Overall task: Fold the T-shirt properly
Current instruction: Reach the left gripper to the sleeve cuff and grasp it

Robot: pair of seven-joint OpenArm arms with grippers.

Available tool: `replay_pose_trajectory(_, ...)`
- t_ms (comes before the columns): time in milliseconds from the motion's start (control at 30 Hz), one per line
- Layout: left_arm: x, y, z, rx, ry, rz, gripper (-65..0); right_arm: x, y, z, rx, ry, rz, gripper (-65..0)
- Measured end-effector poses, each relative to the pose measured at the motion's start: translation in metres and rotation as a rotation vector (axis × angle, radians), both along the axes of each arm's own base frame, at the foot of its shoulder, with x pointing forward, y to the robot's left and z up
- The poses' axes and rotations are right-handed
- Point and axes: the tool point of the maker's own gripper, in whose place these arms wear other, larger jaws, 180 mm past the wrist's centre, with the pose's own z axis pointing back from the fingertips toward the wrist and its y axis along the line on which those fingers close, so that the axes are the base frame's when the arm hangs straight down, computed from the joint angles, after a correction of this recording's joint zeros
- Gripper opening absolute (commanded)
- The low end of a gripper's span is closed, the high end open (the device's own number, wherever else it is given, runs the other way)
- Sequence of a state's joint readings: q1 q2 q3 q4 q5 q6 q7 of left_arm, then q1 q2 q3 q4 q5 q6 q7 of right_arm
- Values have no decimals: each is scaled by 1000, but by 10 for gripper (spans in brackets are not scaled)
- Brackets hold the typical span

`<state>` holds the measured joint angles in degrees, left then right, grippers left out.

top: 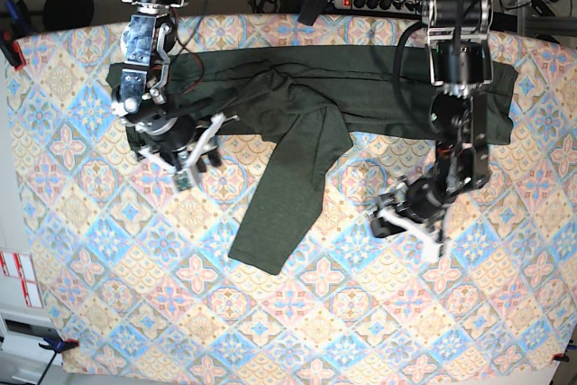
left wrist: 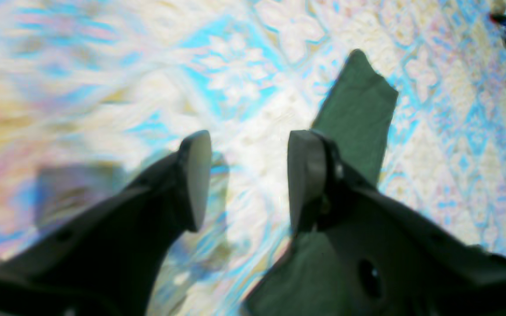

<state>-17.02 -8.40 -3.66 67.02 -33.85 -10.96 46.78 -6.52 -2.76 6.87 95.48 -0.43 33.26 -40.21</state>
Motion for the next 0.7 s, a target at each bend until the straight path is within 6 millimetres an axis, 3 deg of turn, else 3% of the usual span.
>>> replay_pose_trajectory(67,11,-17,-1,-28,-9,-12,-362,-4,-4,11,-9,-34,-10,-489)
replay_pose_trajectory(233,20,-49,-13,-21,0,-65,-362,-36,2,9,-25,3,16,-489)
replay_pose_trajectory(367,24,-72,-27,-28,14,-79,-362,-35,-1,28,-36,-59,9,-489)
replay_pose_trajectory(567,21,-79,-54,-26,60,-48,-362,-64,-2,10,-45,22,9,-489)
replay_pose_trajectory(700,18,-90,-65,-44,72,-25,-362,-69,-1,9,-38,22,14,-489)
